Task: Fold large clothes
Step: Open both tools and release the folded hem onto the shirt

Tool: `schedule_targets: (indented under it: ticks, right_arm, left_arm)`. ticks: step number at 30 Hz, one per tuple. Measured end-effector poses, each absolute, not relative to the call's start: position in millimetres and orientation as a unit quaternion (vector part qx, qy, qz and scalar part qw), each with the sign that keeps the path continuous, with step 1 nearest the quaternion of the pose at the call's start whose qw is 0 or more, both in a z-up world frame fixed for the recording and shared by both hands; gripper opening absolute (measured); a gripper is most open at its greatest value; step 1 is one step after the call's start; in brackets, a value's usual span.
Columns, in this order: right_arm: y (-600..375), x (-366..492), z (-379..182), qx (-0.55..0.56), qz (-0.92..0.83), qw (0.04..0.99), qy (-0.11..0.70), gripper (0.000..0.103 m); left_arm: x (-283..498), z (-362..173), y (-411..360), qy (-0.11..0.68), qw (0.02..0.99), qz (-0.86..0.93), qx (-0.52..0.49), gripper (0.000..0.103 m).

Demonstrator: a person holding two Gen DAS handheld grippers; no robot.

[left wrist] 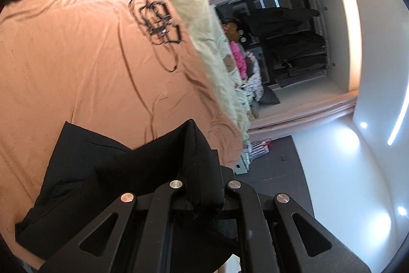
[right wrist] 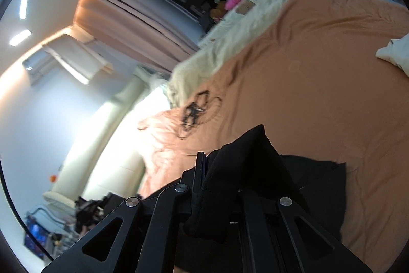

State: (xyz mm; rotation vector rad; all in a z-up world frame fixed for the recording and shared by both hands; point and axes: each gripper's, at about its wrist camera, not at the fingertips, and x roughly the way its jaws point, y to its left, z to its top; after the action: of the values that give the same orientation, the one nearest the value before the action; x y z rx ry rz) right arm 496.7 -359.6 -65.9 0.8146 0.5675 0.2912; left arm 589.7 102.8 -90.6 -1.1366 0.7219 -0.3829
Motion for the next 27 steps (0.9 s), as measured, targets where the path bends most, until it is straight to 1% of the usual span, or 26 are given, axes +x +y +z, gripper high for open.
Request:
schedule_targets:
  ticks: [4,5,7,8,9,10,11,12,13,14,18,20,27]
  right_arm:
    - [-364.2,518.9,-90.7,0.396,0.124,0.862,0.293,0.007]
    - [-366.1,524.9,-100.6,0.399,0.120,0.858,0.301,0.007]
    - [-367.7,534.1,-114.4,0.404,0.111,0.851,0.316,0.007]
    - [-368.9,538.9,-123.6,0.407,0.105,0.847,0.326,0.008]
    - [-369.7,544.0,-132.9,0.409,0.099,0.843,0.335,0.014]
    - [-370.5,547.6,-140.3,0.408,0.092,0.842,0.340,0.024]
    - [-371.7,548.9,-145.9,0.406,0.078,0.845,0.340,0.052]
    - [-372.9,549.5,-148.1,0.405,0.067,0.848,0.336,0.075]
    - [-374.0,549.1,-150.5,0.405,0.059,0.850,0.330,0.082]
    - [-375.6,548.9,-152.8,0.408,0.059,0.852,0.324,0.084]
    - [-379.5,546.5,-155.8,0.399,0.053,0.855,0.326,0.084]
    - [-379.9,543.4,-156.6,0.393,0.050,0.857,0.330,0.084]
    - [-379.8,519.4,-155.8,0.365,0.032,0.861,0.352,0.084]
  left_arm:
    - [612.7,-122.9,98.7,0.359,0.745,-0.156,-0.540,0.008]
    - [620.0,-136.4,97.7,0.376,0.733,-0.145,-0.547,0.008]
    - [631.0,-155.3,93.6,0.390,0.713,-0.155,-0.561,0.014]
    - [634.8,-163.6,91.7,0.394,0.707,-0.156,-0.566,0.020]
    - [637.3,-168.3,90.4,0.396,0.705,-0.154,-0.567,0.030]
    - [638.9,-174.2,89.3,0.395,0.703,-0.153,-0.571,0.038]
    - [639.1,-180.5,88.3,0.390,0.701,-0.153,-0.577,0.060]
    - [638.6,-183.3,88.1,0.387,0.701,-0.149,-0.580,0.081]
    - [637.9,-184.7,87.6,0.383,0.703,-0.144,-0.582,0.087]
    - [635.1,-185.0,88.5,0.375,0.708,-0.138,-0.583,0.091]
    - [635.0,-181.7,92.9,0.376,0.718,-0.130,-0.570,0.091]
    - [630.1,-178.4,95.4,0.384,0.734,-0.117,-0.548,0.091]
    - [598.6,-162.6,101.7,0.407,0.804,-0.085,-0.425,0.091]
